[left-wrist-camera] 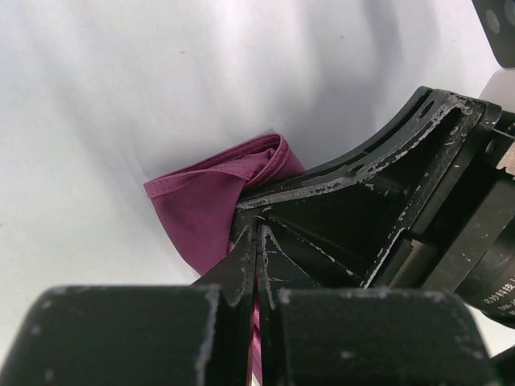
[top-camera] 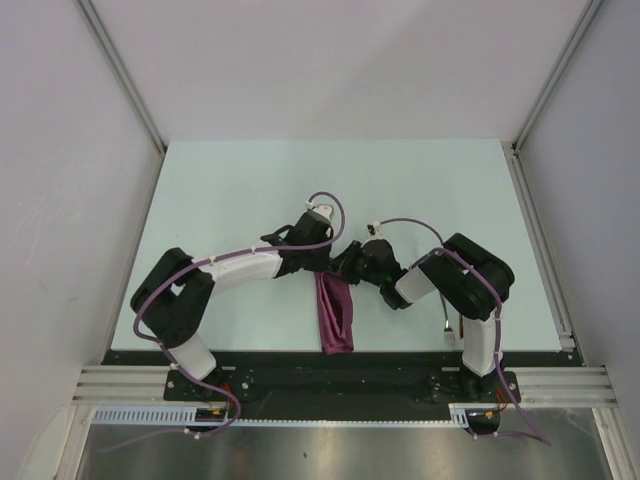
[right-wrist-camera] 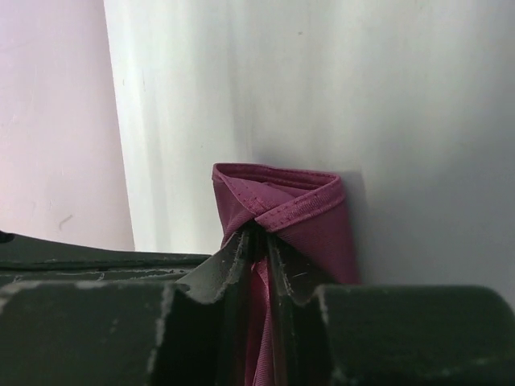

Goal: Fold the napkin into a case and place the utensils inside
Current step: Stuff the top corner of the smaller-rectangle-folded napkin at the center of the board.

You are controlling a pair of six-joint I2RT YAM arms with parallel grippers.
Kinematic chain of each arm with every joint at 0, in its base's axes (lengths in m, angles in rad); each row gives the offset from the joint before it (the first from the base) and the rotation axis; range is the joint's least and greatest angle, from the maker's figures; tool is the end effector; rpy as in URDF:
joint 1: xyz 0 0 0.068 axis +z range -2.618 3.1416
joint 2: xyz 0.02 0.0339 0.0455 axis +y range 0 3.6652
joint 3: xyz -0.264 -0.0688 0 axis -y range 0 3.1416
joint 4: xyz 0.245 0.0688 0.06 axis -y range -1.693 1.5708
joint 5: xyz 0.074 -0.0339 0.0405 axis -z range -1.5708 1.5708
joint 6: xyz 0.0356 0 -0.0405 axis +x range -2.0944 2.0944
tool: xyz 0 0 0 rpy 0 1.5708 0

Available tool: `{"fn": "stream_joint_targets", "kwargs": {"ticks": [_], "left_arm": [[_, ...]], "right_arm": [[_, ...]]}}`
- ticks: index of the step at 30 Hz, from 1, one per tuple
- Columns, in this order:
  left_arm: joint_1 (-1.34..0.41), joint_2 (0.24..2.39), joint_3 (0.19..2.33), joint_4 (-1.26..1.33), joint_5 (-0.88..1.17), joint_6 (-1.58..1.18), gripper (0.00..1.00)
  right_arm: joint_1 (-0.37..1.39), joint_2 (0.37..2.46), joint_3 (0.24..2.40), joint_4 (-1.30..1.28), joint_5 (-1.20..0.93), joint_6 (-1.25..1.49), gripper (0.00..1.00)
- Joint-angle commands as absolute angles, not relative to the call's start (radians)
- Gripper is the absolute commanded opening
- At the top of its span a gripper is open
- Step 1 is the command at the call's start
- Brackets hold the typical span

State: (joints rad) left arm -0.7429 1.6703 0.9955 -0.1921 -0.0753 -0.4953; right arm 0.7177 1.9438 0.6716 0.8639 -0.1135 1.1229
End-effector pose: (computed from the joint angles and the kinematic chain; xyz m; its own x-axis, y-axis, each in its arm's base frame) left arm 0.2566 -0.2320 0.1865 -0.7975 0.0890 -0.5967 0.2950 0.9202 -0.2572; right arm 0.2580 0.2306 0.0994 -0.7891 0.4999 -0.3569 -0.0473 0.5299 0.8467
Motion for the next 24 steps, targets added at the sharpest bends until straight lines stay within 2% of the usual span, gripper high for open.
{"fn": "stream_joint_targets", "kwargs": {"ticks": [1,5,9,10,11,12,17,24], "left_arm": [[-0.741,1.638,0.992,-0.167,-0.084,-0.518,0.0],[-0.741,1.599,1.003,-0.189,-0.113,-0.509,0.0],[-0.739,1.56,0.996,-0.216,-0.156,-0.511,0.06],[-0.739,1.549,0.989,-0.218,-0.169,-0.517,0.08],[-0.739,1.527,0.98,-0.215,-0.173,-0.52,0.17],[-0.741,1.511,0.957,-0.212,-0.181,-0.532,0.21],[-0.733,1.413,0.873,-0.184,-0.248,-0.566,0.38],[-0.713,1.396,0.824,-0.166,-0.207,-0.56,0.4]], "right_arm": [[0.698,1.911,0.69,0.854,-0.106,1.086,0.2],[0.698,1.867,0.696,0.782,-0.133,1.029,0.27],[0.695,1.841,0.709,0.749,-0.176,1.011,0.3],[0.693,1.839,0.713,0.732,-0.184,1.006,0.31],[0.689,1.839,0.724,0.723,-0.202,1.003,0.31],[0.689,1.838,0.73,0.718,-0.213,0.996,0.31],[0.689,1.809,0.73,0.683,-0.236,0.982,0.32],[0.68,1.752,0.756,0.594,-0.262,0.946,0.34]]}}
